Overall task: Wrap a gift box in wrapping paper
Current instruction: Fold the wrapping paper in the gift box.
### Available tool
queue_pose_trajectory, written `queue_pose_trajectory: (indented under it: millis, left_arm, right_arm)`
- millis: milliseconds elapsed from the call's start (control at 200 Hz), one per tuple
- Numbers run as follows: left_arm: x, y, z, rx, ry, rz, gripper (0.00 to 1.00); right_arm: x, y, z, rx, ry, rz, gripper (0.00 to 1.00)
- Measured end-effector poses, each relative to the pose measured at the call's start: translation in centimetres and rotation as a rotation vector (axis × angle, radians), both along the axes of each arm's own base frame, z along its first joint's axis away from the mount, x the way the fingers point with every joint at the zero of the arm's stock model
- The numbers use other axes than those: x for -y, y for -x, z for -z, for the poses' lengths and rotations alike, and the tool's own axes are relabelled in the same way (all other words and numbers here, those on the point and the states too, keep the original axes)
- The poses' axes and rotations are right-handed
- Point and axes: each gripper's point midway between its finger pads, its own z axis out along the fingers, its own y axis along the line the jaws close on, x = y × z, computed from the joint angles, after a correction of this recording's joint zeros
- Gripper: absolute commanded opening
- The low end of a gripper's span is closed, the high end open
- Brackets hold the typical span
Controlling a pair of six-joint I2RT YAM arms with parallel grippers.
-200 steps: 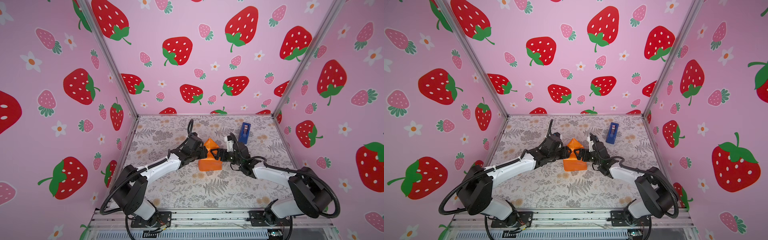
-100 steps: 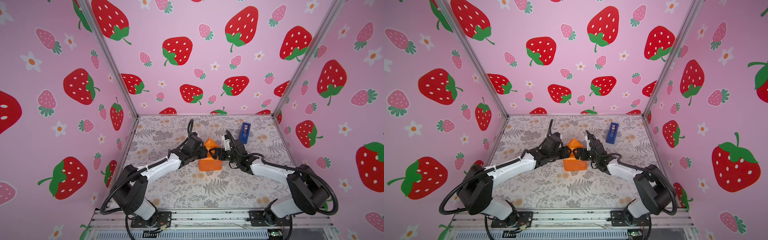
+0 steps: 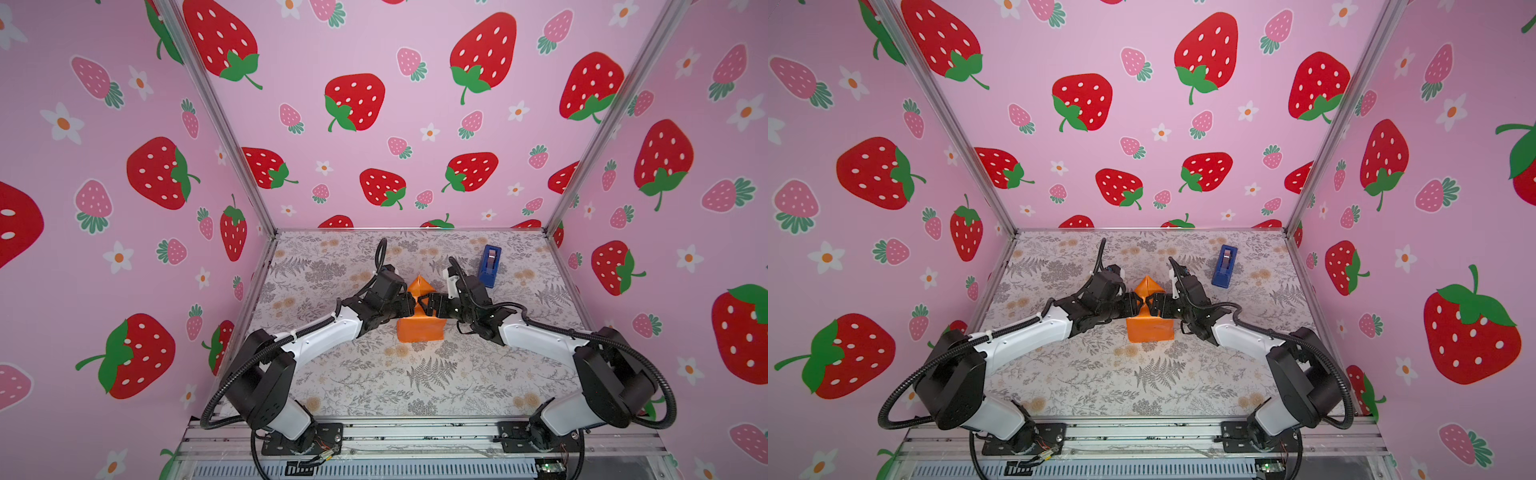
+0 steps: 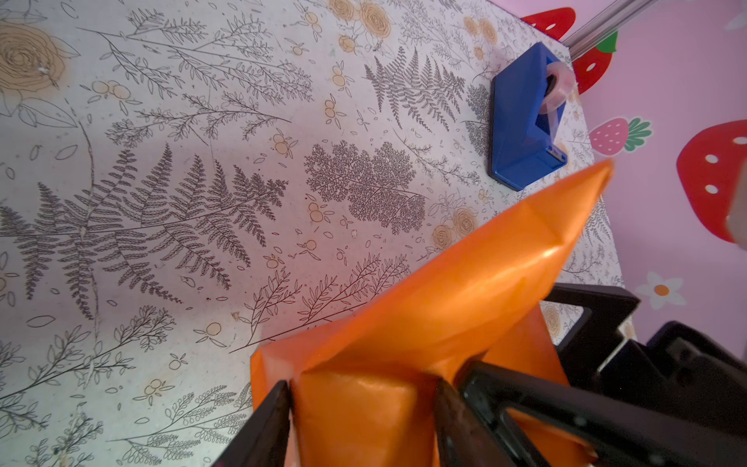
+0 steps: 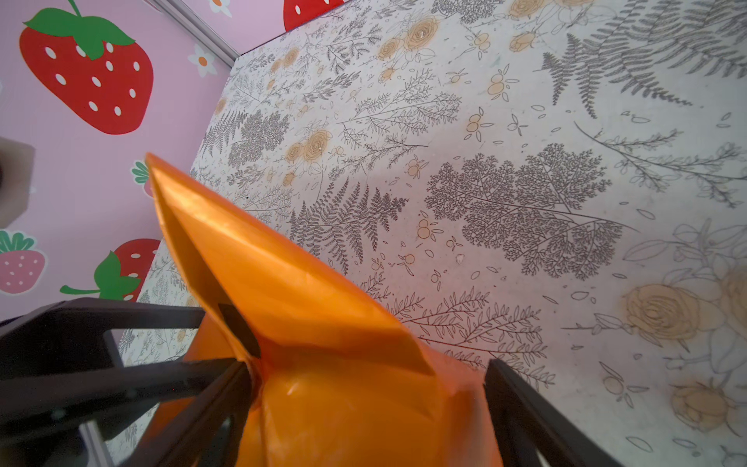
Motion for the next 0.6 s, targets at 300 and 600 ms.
queue_pose_trajectory:
  millis: [300,600]
  left_arm:
    - [-0.1,0.0,0.0,0.005,-0.001,-0.003,0.58]
    - [-2.1,1.2,-1.6,0.029,-0.063,0.056,0.6]
  right_arm:
    - [0.0,0.0,0.2,-0.003,-0.002,0.001,0.78]
    - [-0.2,0.0,0.0,0.013,-0.018,-0.005,0.76]
